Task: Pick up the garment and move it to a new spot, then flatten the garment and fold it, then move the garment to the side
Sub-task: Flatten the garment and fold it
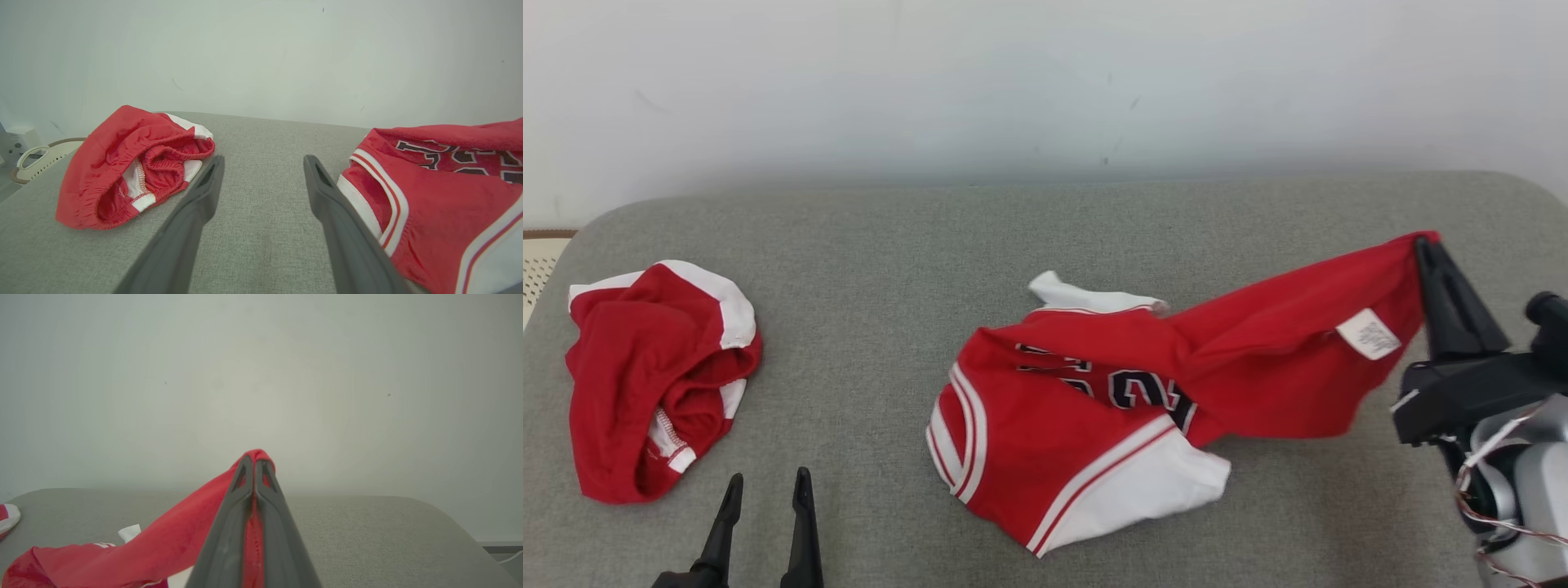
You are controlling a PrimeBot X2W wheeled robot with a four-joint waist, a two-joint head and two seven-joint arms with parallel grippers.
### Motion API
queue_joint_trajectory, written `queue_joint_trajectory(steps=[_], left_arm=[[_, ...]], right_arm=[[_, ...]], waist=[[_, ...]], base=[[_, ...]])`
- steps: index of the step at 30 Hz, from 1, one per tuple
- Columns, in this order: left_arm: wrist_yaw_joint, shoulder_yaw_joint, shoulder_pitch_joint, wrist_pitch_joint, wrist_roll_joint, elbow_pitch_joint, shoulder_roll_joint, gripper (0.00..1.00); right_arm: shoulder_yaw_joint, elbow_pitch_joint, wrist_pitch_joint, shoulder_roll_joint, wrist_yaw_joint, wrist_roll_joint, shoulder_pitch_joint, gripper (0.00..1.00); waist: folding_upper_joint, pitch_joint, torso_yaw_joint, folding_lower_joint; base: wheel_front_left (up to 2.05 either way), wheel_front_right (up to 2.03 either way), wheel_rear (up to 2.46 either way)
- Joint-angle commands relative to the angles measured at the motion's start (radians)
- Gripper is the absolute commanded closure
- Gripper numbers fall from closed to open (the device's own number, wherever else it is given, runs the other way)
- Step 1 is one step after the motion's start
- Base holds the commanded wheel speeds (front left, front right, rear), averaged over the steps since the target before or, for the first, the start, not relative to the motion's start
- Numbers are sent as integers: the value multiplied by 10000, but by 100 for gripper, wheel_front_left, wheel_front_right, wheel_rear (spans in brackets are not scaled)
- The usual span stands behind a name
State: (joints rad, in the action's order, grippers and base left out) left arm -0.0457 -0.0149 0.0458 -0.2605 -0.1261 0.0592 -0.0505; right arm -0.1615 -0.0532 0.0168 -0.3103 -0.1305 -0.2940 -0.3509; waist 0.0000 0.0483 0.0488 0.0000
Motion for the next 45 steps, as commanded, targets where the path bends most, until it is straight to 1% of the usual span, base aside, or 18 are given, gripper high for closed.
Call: queue_joint_trajectory(steps=[1,5,8,15,17,19,33,38,43,44,45], left_arm=[[-4,9,4,-33,-42,16,-3,0],[-29,41,33,-33,-59,47,-2,0],[-55,77,95,-33,-84,60,-2,0],[-31,102,161,-33,-97,70,-2,0],[-32,117,165,-33,-98,72,-1,0],[-60,121,134,-33,-109,51,-2,0],[-130,211,250,-33,-184,66,-2,0],[-147,235,286,-33,-217,78,-2,0],[-107,391,380,-33,-237,129,-1,0],[-101,417,394,-33,-237,140,-1,0],[-102,443,408,-33,-237,156,-1,0]], right_arm=[[327,328,-145,-3,-4,190,207,100],[688,831,-471,63,-4,393,444,100],[757,877,-605,77,-4,435,490,100],[918,-146,-577,-311,-4,510,-237,100],[1017,-266,-566,-383,-4,579,-331,100],[1318,-490,-503,-476,-4,665,-620,100],[2209,-937,-553,-749,-4,917,-1118,100],[1951,-1232,-648,-659,-4,908,-1286,100],[1458,-2115,-518,-652,-4,828,-1709,100],[1394,-2337,-460,-660,-4,815,-1826,91],[1325,-2603,-448,-691,-4,864,-1931,59]], waist=[[0,22,41,0],[0,51,111,0],[0,70,196,0],[0,140,474,0],[0,144,528,0],[0,149,617,0],[0,333,959,0],[0,378,1018,0],[0,437,1047,0],[0,442,1053,0],[0,444,1057,0]], base=[[0,0,0],[0,0,0],[0,0,0],[0,0,0],[0,0,0],[0,0,0],[0,0,0],[0,0,0],[0,0,0],[0,0,0],[0,0,0]])
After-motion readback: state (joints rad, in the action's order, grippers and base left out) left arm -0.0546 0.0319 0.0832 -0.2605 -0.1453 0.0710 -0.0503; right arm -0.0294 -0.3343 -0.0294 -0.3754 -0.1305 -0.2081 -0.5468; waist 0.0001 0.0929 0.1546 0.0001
